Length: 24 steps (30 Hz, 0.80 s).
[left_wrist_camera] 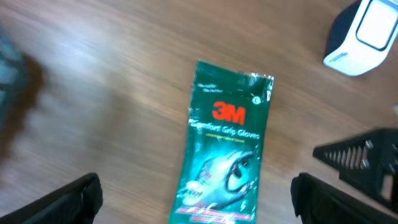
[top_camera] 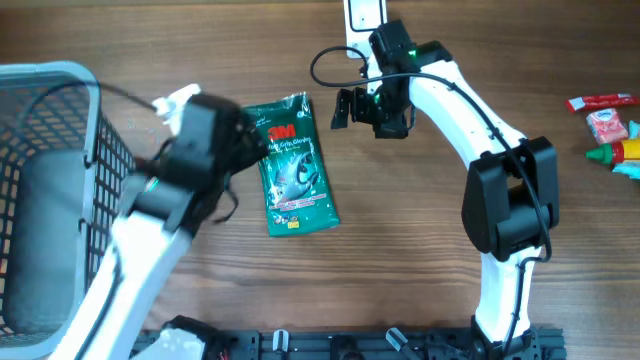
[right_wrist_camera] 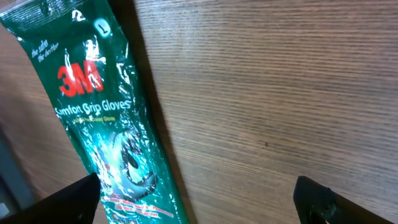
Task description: Scan the item barcode
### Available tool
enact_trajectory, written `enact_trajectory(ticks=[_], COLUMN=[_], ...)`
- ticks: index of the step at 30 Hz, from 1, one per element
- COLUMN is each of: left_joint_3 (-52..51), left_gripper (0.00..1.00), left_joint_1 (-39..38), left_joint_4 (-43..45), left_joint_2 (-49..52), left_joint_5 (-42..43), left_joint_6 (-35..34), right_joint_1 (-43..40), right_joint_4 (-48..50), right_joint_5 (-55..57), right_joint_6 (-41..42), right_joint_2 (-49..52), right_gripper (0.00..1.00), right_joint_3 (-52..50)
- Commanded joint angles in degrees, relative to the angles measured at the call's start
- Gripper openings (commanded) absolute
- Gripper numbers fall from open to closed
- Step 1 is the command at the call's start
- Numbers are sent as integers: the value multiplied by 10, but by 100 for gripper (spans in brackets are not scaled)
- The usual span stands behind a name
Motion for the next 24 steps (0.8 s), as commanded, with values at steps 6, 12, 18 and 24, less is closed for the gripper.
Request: enact_trajectory(ticks=[6,12,18,24], left_joint_3=[-5,-5,-5,-8], left_gripper=[100,100,100,91], left_joint_1=[170,181,180,177], left_joint_4=[147,173,218,238], left_joint_2=[230,339,428,465], left_joint_5=[355,356,372,406], left_joint_6=[37,37,37,37], right_joint_1=[4,4,4,4], right_joint_4=[2,2,6,6], right_joint_5=[-11,-12,-12,-11], right_joint_6=[-4,-2,0,20], right_joint_2=[0,0,0,0], right_gripper=[100,100,100,100], right_joint_3=[-1,-1,-1,-1])
